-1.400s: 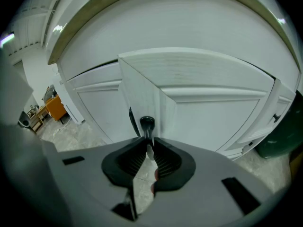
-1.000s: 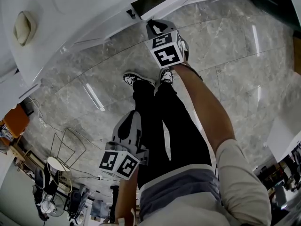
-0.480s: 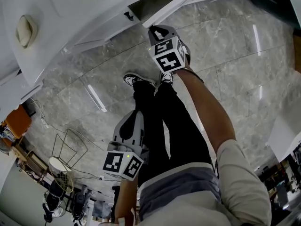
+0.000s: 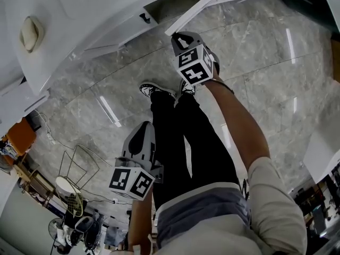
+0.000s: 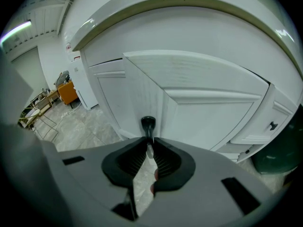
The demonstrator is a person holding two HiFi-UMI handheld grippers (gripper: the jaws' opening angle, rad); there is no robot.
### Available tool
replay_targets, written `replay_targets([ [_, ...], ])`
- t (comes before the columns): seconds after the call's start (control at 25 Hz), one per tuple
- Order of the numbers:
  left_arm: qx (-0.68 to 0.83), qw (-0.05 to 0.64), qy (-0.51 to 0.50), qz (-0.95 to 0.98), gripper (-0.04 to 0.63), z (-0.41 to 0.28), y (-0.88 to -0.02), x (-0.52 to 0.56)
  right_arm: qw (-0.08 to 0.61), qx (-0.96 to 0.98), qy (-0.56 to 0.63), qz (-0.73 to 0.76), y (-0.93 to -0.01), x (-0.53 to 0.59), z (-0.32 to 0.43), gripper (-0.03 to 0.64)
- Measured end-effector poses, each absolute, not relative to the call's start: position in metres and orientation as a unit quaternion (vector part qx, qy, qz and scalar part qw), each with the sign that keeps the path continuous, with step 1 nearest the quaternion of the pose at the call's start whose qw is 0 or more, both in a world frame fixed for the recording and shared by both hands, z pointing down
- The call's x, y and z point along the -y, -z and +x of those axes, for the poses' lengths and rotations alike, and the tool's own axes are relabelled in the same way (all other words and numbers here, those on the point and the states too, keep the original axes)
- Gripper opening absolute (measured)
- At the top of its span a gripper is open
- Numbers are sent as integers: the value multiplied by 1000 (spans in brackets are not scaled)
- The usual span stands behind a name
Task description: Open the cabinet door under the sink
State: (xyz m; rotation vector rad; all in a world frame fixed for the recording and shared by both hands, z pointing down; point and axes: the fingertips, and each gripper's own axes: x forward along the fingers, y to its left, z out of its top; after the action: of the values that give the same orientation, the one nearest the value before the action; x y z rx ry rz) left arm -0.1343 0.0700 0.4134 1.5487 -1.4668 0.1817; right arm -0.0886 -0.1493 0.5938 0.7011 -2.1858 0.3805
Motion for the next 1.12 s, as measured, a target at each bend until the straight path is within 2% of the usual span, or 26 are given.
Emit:
replay_targets([
  [1.12,574,487,-85,653,0,-106,-415,-71,407,846,-170,299,-603,118,-25,55],
])
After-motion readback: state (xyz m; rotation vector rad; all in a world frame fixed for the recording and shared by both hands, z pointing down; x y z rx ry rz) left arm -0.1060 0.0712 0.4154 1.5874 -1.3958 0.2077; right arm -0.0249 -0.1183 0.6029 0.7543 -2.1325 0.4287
